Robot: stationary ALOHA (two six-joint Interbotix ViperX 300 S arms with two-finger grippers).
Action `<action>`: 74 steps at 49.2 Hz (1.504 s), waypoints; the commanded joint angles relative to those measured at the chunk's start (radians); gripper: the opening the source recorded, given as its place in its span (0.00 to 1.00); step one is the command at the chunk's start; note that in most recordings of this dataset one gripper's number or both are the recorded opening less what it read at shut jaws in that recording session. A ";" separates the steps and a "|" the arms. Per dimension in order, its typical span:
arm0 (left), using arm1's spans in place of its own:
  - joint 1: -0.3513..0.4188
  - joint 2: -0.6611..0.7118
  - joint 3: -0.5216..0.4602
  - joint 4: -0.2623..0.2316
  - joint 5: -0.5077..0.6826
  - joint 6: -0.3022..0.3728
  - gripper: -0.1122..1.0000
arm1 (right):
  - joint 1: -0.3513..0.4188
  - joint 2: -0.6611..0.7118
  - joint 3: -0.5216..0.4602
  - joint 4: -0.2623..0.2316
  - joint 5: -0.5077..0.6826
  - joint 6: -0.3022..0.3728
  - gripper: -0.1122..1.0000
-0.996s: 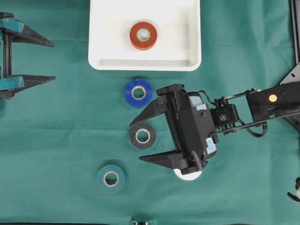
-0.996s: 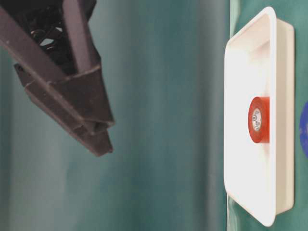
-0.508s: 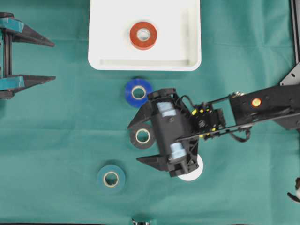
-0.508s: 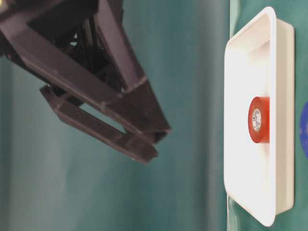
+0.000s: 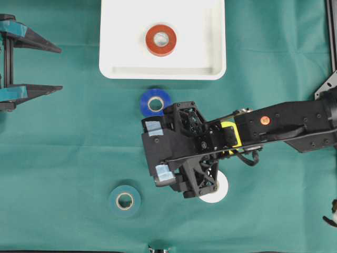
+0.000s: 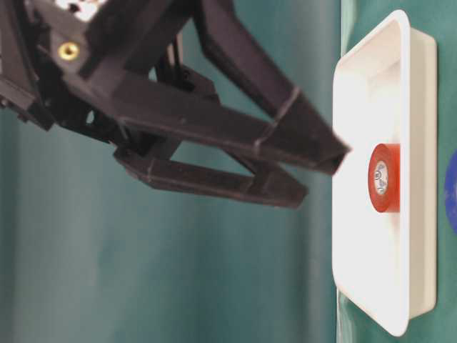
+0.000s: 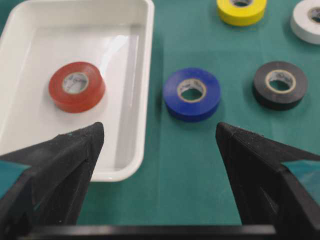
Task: Pick up the tape from a random location and place it into the white case.
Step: 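Lower the right gripper over the black tape roll and close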
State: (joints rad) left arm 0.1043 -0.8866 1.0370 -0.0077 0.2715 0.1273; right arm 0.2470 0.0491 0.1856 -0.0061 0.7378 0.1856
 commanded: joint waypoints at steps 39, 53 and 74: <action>0.000 0.005 -0.012 -0.002 -0.009 0.000 0.99 | 0.012 0.029 -0.095 -0.021 0.146 0.003 0.90; 0.000 0.005 -0.012 -0.002 -0.011 0.000 0.99 | 0.012 0.029 -0.097 -0.026 0.146 0.003 0.90; 0.000 0.012 -0.012 -0.002 -0.011 0.002 0.99 | 0.018 0.109 -0.097 -0.028 0.127 0.005 0.90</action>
State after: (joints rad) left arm 0.1043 -0.8836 1.0370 -0.0077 0.2700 0.1289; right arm 0.2577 0.1595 0.1166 -0.0322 0.8728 0.1871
